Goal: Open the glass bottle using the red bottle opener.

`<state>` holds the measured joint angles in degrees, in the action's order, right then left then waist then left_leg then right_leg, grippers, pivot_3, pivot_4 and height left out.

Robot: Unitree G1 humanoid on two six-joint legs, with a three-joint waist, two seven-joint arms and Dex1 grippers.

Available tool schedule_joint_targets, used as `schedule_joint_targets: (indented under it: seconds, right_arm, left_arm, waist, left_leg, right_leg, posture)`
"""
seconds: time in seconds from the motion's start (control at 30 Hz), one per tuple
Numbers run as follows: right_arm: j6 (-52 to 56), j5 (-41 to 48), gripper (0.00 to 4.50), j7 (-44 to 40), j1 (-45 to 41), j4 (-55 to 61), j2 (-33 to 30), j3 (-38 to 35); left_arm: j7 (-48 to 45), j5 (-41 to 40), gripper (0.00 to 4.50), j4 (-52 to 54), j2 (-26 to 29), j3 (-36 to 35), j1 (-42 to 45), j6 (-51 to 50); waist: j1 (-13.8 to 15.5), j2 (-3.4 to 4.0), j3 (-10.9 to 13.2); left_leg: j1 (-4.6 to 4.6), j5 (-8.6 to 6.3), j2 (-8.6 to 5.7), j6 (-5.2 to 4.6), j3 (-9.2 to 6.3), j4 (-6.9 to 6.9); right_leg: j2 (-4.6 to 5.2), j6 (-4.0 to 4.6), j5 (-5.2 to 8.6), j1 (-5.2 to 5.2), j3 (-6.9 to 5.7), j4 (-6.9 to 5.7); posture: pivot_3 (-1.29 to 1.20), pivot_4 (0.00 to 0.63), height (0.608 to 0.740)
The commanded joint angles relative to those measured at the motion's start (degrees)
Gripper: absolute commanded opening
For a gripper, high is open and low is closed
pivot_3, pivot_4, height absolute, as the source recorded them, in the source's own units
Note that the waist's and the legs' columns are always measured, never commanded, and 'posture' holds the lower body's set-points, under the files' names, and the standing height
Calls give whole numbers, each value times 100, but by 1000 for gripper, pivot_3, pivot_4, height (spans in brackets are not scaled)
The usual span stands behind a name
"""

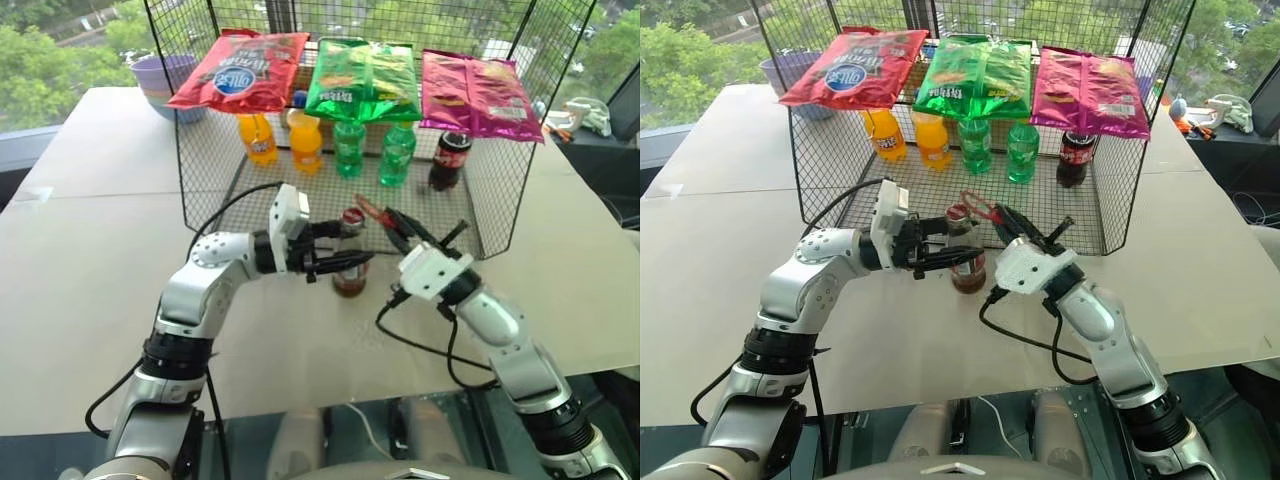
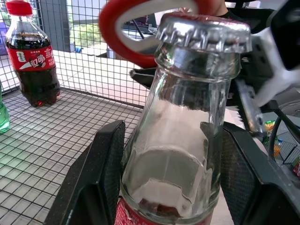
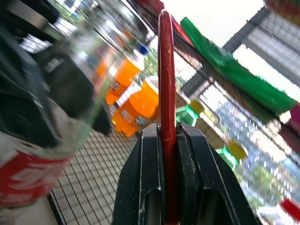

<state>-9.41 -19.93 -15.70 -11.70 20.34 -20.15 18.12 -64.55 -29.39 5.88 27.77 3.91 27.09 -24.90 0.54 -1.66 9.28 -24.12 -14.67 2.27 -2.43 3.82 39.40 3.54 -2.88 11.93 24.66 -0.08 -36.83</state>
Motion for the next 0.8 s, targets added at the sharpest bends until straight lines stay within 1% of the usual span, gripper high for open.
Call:
schedule_joint_targets:
  seconds: [0.03, 0.23, 0.5, 0.7, 0.8]
  right_arm:
    - [-446, -139, 0, -114, -90, -47, -101, 111]
    - [-876, -586, 0, -68, -48, -382, -239, 292]
    - [-1258, -1314, 0, 501, 149, -778, -130, 493]
    - [-1301, -1818, 0, 787, 197, -919, -22, 612]
    - [-1178, -2285, 0, 890, 244, -1020, -41, 689]
  left_arm:
    - [8, -50, 2222, 102, 5, -8, 143, 21]
    - [94, -107, 2222, 184, -18, -21, 210, -96]
    - [124, -156, 2222, 191, -14, -65, 305, -285]
    - [126, -180, 2222, 229, 13, -73, 336, -388]
    - [85, -191, 2222, 240, 51, -56, 350, -438]
  waist:
    - [4, 0, 0]
    - [10, 0, 0]
    - [10, 0, -1]
    - [7, 1, -3]
    - [6, 2, -5]
  left_leg:
    - [1, 0, 0, 0, 0, 0]
    - [6, 0, 0, 0, 2, 0]
    - [23, 0, 0, 0, 5, -2]
    - [37, 0, 0, 0, 7, -2]
    - [44, 0, 0, 0, 6, -2]
  right_leg:
    - [0, 0, 0, 0, 0, 0]
    - [0, 0, 0, -6, 1, 0]
    - [1, 2, 2, -22, 4, 0]
    - [1, 2, 2, -32, 5, 0]
    - [1, 2, 3, -39, 6, 0]
  posture:
    - [0, 150, 740]
    - [0, 150, 740]
    - [0, 150, 740]
    - [0, 150, 740]
    - [0, 150, 740]
